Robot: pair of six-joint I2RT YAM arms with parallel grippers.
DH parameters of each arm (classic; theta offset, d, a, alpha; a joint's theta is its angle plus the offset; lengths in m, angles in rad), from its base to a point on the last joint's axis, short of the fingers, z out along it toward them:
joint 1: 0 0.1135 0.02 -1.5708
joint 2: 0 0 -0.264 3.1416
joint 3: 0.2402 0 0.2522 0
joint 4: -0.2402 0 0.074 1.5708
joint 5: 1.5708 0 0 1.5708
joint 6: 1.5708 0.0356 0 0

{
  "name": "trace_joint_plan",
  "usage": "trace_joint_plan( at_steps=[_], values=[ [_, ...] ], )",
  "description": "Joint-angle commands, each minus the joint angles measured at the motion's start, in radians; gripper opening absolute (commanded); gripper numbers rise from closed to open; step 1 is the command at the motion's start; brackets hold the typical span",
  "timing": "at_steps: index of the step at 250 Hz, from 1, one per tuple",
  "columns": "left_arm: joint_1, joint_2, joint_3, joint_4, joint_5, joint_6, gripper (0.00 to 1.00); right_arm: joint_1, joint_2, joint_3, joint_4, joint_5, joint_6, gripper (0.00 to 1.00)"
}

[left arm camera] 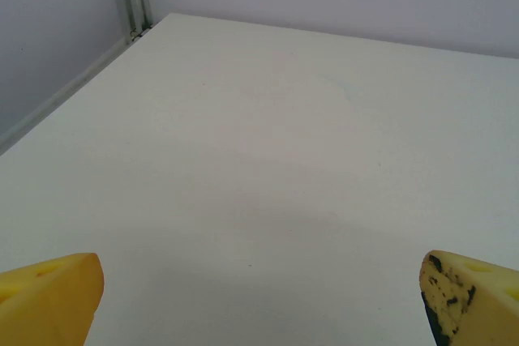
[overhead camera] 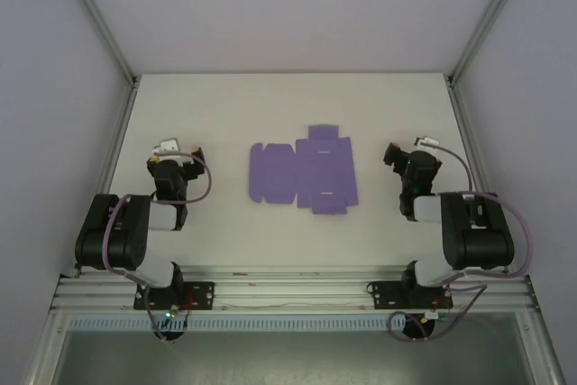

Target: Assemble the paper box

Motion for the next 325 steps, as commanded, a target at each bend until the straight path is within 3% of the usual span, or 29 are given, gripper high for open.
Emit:
trace_joint_plan(
  at_steps=[1,189,204,229,242,264,292,325],
  values=[
    [-0.008,-0.008,0.014,-0.008,0.012,0.012,1.0,-0.001,-0.01,0.002,0.002,0.007,0.008,1.0],
    [-0.017,-0.014,0.025,-0.009,-0.007,0.02,1.0,-0.002,-0.011,-0.001,0.005,0.007,0.01,1.0],
    [-0.016,-0.072,0.063,-0.134,-0.018,0.011,1.0,-0.001,-0.021,0.005,0.006,0.018,0.013,1.0],
    [-0.02,-0.199,0.103,-0.298,-0.071,-0.009,1.0,-0.001,-0.137,0.071,-0.212,0.013,0.008,1.0],
    [-0.018,-0.274,0.153,-0.473,-0.076,-0.074,1.0,0.005,-0.207,0.118,-0.337,0.028,0.023,1.0],
    [-0.032,-0.349,0.247,-0.699,0.031,-0.192,1.0,0.035,-0.296,0.195,-0.524,0.025,0.069,1.0],
    [-0.095,-0.39,0.271,-0.788,0.157,-0.335,1.0,0.146,-0.329,0.329,-0.85,0.058,0.173,1.0],
    [-0.204,-0.353,0.284,-0.882,0.196,-0.434,1.0,0.237,-0.246,0.422,-1.091,-0.107,0.366,0.82]
  ],
)
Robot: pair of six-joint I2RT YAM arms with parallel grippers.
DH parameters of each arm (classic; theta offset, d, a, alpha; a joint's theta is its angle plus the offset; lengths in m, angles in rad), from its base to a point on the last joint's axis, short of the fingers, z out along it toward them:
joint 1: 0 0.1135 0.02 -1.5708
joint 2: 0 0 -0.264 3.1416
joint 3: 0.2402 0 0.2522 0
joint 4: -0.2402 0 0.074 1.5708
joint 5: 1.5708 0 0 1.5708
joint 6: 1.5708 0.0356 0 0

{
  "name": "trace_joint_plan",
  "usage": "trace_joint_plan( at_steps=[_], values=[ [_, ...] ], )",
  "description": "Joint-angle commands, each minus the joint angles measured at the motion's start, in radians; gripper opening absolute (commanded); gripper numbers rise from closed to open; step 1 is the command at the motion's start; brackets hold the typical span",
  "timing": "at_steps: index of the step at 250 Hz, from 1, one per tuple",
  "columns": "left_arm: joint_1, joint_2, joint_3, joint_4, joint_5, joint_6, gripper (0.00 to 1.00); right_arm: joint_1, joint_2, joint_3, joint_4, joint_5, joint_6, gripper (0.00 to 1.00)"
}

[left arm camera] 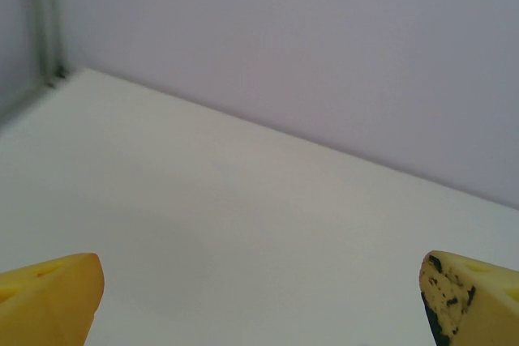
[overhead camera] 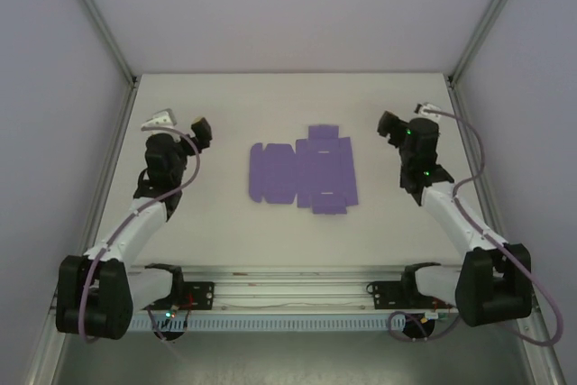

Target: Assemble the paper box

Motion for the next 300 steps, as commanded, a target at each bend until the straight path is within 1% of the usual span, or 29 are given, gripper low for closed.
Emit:
trace_joint_plan(
  at_steps=[1,21,42,64,94,110,142,157,166,178,199,222,233,239,258,284,300],
  values=[
    [-0.083,0.048,0.008,-0.244,0.097,-0.159,1.0,0.069,0.076,0.039,-0.384,-0.113,0.192,0.81],
    [-0.153,0.129,0.061,-0.322,0.103,-0.153,1.0,0.135,0.155,0.038,-0.373,-0.166,0.248,0.7],
    [-0.213,0.213,0.108,-0.34,0.137,-0.147,1.0,0.158,0.244,0.044,-0.316,-0.257,0.263,0.58],
    [-0.224,0.276,0.123,-0.283,0.221,-0.168,1.0,0.161,0.324,0.045,-0.243,-0.312,0.288,0.46],
    [-0.227,0.37,0.163,-0.282,0.264,-0.176,1.0,0.162,0.438,0.069,-0.227,-0.335,0.287,0.38],
    [-0.231,0.428,0.189,-0.281,0.315,-0.172,1.0,0.161,0.499,0.086,-0.246,-0.304,0.293,0.33],
    [-0.236,0.509,0.214,-0.258,0.372,-0.181,1.0,0.157,0.579,0.084,-0.259,-0.253,0.31,0.32],
    [-0.236,0.531,0.214,-0.241,0.393,-0.183,1.0,0.156,0.606,0.08,-0.264,-0.243,0.314,0.29],
    [-0.236,0.543,0.216,-0.239,0.401,-0.188,1.0,0.156,0.615,0.073,-0.256,-0.246,0.313,0.27],
    [-0.236,0.561,0.216,-0.241,0.401,-0.192,1.0,0.156,0.622,0.061,-0.244,-0.243,0.321,0.27],
    [-0.236,0.58,0.197,-0.193,0.425,-0.208,0.99,0.155,0.628,0.041,-0.232,-0.238,0.333,0.27],
    [-0.237,0.592,0.188,-0.15,0.464,-0.218,0.98,0.155,0.633,0.041,-0.258,-0.219,0.34,0.27],
    [-0.238,0.595,0.18,-0.123,0.479,-0.217,0.95,0.155,0.633,0.04,-0.262,-0.217,0.34,0.26],
    [-0.237,0.596,0.178,-0.11,0.489,-0.248,0.94,0.154,0.633,0.037,-0.262,-0.223,0.339,0.27],
    [-0.239,0.595,0.163,-0.05,0.536,-0.276,0.87,0.155,0.633,0.031,-0.252,-0.23,0.347,0.27],
    [-0.239,0.559,0.123,0.04,0.572,-0.316,0.81,0.154,0.638,0.026,-0.25,-0.237,0.351,0.27],
    [-0.238,0.525,0.096,0.096,0.576,-0.339,0.74,0.155,0.636,0.019,-0.244,-0.239,0.349,0.27]
  ],
)
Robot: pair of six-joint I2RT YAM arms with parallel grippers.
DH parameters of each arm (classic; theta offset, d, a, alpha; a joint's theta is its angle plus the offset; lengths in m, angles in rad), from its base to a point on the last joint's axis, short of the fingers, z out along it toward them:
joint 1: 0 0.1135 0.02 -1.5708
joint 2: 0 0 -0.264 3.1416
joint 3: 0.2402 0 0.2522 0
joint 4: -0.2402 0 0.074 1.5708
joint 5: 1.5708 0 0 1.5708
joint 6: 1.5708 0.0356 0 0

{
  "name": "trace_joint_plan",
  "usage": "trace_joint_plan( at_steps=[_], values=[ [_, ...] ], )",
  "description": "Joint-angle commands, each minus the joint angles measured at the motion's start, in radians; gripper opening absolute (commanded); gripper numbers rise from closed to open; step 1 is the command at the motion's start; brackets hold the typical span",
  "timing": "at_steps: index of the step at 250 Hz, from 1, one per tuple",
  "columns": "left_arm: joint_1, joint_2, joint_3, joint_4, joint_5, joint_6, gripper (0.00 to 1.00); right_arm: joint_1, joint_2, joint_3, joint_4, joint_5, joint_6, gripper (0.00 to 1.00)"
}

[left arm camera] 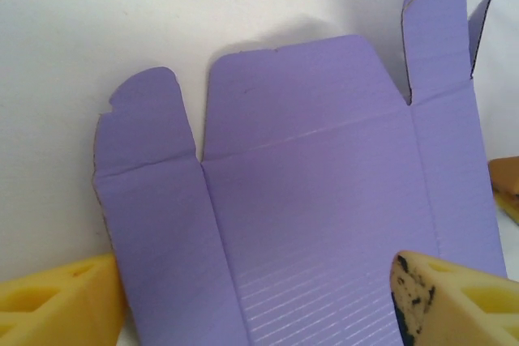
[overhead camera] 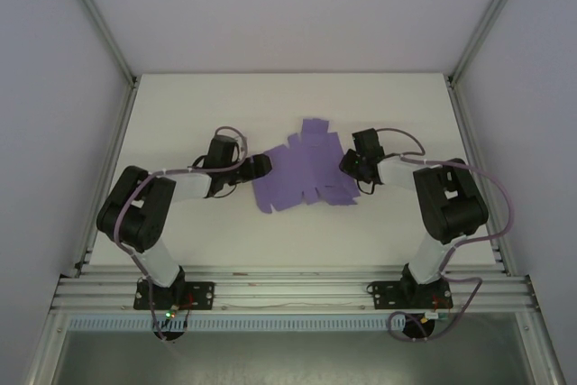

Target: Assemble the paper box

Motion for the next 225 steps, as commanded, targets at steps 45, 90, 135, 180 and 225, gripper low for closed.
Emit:
trace_joint_plan(
  at_steps=[45,90,135,180,225],
  values=[
    [-0.015,-0.146,-0.113,0.273,0.076,-0.108,0.64,-0.004,0.035,-0.089,-0.134,0.066,0.008,0.27],
    [-0.02,-0.202,-0.113,0.212,0.007,-0.089,0.61,-0.004,0.011,-0.103,-0.114,0.061,0.009,0.28],
    [-0.065,-0.11,-0.037,0.061,-0.077,-0.027,0.61,-0.003,0.019,-0.117,-0.058,0.02,0.023,0.28],
    [-0.084,-0.031,-0.004,0.088,-0.072,-0.05,0.44,-0.004,0.02,-0.118,-0.041,0.005,0.028,0.28],
    [-0.085,-0.069,-0.011,0.119,-0.082,-0.062,0.11,-0.008,-0.034,-0.127,-0.05,0.012,0.018,0.31]
  ],
)
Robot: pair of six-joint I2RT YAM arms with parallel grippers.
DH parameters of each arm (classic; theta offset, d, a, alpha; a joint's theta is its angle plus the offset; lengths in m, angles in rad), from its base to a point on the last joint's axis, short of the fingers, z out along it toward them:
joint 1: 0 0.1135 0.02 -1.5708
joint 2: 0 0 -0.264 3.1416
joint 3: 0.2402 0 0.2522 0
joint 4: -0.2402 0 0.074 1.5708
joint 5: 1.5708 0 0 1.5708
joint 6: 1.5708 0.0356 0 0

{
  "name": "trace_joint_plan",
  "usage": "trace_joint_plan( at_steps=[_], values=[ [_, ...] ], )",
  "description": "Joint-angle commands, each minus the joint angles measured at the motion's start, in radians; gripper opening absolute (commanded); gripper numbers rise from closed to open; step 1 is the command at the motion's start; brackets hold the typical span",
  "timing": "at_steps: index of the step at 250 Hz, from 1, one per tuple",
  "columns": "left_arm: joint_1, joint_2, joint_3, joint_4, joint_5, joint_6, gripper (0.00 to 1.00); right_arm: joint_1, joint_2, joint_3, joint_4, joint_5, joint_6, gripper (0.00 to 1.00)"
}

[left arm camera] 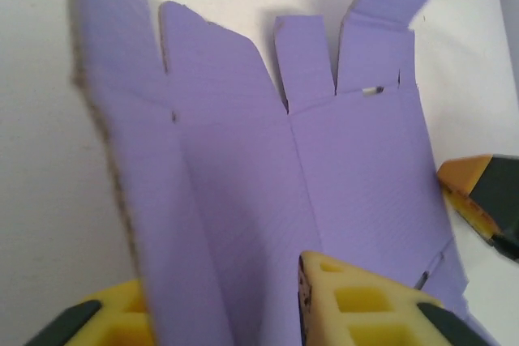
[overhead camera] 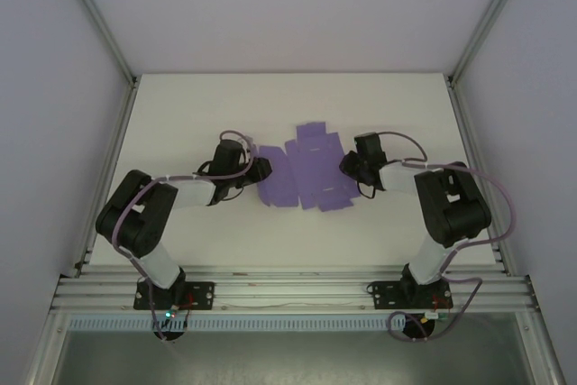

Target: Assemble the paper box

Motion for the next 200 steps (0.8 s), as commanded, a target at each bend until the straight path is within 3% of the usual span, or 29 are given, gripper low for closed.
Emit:
trace_joint_plan(
  at_steps=[1,20,43,72,83,98,114,166,200],
  values=[
    [-0.009,-0.042,0.023,0.023,-0.016,-0.003,0.11,-0.008,-0.002,-0.055,-0.152,0.013,0.001,0.31],
    [-0.009,-0.082,0.02,0.032,-0.009,0.002,0.0,-0.025,-0.055,-0.052,-0.17,-0.005,-0.02,0.35],
    [-0.009,-0.143,0.031,0.025,0.016,0.018,0.0,-0.065,-0.149,-0.052,-0.188,-0.062,-0.065,0.45],
    [0.001,-0.242,0.073,-0.01,0.073,0.05,0.0,-0.132,-0.307,-0.046,-0.213,-0.192,-0.163,0.71],
    [0.008,-0.28,0.09,-0.014,0.104,0.059,0.0,-0.156,-0.371,-0.04,-0.227,-0.254,-0.209,0.85],
    [0.022,-0.327,0.12,-0.029,0.169,0.07,0.0,-0.186,-0.451,-0.028,-0.256,-0.311,-0.254,0.89],
    [0.044,-0.37,0.151,-0.05,0.257,0.081,0.0,-0.228,-0.524,-0.02,-0.263,-0.416,-0.282,1.0],
    [0.081,-0.497,0.167,-0.004,0.483,0.039,0.0,-0.326,-0.638,-0.002,-0.195,-0.725,-0.299,1.0],
    [0.082,-0.579,0.167,-0.077,0.481,0.076,0.0,-0.346,-0.654,0.012,-0.1,-0.876,-0.261,0.94]
  ],
)
